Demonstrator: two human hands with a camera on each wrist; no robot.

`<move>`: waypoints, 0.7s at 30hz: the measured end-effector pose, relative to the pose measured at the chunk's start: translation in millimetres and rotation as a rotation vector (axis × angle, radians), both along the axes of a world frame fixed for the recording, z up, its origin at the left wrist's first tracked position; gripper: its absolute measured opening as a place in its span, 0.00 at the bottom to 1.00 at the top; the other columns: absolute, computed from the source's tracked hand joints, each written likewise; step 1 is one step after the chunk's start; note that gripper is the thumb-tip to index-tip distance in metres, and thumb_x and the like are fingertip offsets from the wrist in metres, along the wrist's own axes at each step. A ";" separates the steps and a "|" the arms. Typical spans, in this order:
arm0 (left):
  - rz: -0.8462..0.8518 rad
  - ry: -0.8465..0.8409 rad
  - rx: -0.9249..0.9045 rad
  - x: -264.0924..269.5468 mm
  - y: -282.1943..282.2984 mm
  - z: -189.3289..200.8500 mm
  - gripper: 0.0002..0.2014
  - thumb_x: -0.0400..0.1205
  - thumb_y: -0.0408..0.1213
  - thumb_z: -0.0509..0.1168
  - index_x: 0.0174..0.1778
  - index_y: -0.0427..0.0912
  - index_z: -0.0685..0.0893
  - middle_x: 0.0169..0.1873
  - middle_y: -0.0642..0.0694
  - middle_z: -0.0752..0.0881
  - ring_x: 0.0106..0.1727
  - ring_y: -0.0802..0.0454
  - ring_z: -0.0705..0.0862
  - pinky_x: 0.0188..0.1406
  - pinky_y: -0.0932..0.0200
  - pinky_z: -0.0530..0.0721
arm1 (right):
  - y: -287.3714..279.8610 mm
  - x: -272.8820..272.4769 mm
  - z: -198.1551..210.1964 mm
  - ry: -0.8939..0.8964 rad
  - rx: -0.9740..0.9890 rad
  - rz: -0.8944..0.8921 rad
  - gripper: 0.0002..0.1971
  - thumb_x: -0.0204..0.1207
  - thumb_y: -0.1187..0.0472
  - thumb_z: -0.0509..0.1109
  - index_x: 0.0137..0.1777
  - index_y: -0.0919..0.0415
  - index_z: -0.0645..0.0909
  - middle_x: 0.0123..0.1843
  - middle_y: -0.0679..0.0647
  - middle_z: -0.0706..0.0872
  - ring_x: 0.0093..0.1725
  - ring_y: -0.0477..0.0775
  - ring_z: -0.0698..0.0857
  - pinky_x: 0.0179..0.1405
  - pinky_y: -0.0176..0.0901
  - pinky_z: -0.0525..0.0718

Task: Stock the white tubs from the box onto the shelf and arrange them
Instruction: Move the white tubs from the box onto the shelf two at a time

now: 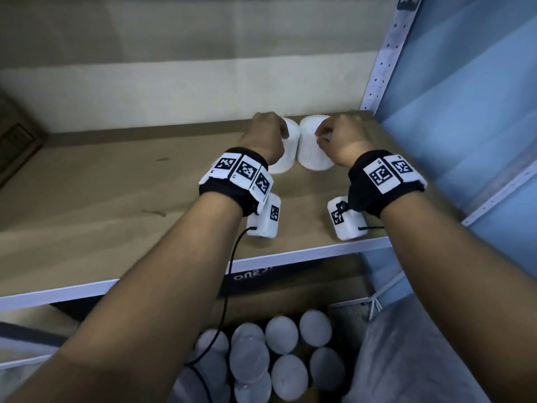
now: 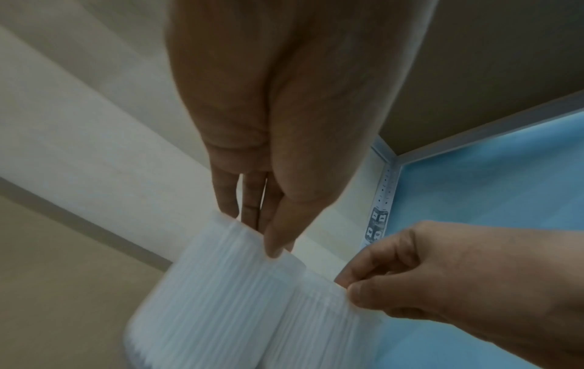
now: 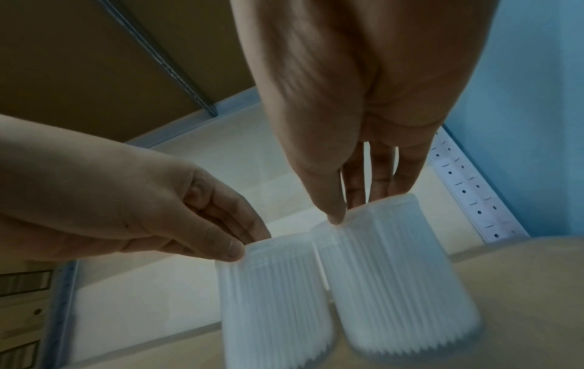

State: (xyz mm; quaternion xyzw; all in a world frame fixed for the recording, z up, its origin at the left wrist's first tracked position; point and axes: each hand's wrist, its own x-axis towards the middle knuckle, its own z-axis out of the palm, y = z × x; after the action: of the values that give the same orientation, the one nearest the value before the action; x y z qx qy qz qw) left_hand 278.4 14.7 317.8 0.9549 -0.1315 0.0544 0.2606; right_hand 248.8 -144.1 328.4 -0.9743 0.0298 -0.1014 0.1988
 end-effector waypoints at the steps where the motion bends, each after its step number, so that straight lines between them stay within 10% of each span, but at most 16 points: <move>1: -0.008 -0.003 0.000 6.6 -1.4 0.1 0.17 0.77 0.24 0.62 0.57 0.44 0.87 0.63 0.42 0.83 0.62 0.47 0.84 0.63 0.58 0.82 | -1.4 5.8 0.4 -0.010 -0.007 0.004 0.12 0.79 0.64 0.66 0.60 0.62 0.86 0.62 0.59 0.87 0.62 0.60 0.85 0.65 0.47 0.81; 9: -0.039 -0.059 -0.028 49.4 -17.4 5.9 0.18 0.79 0.23 0.57 0.58 0.37 0.87 0.61 0.41 0.86 0.64 0.48 0.82 0.64 0.60 0.81 | -14.2 55.3 5.9 -0.010 -0.030 -0.007 0.13 0.79 0.63 0.66 0.61 0.62 0.86 0.65 0.57 0.86 0.64 0.57 0.83 0.54 0.36 0.75; 21: -0.102 -0.132 0.133 89.0 -28.0 10.1 0.17 0.80 0.27 0.58 0.63 0.38 0.85 0.66 0.41 0.83 0.68 0.43 0.79 0.69 0.60 0.74 | -25.0 100.5 1.6 -0.037 -0.053 0.014 0.12 0.77 0.66 0.66 0.57 0.63 0.88 0.62 0.62 0.86 0.61 0.63 0.84 0.65 0.46 0.81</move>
State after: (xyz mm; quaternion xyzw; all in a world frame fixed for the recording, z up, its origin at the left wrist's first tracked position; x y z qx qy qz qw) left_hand 367.3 -13.3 327.9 0.9564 -0.2003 0.0948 0.1901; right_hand 349.3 -169.1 330.0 -0.9774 0.0164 -0.1189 0.1741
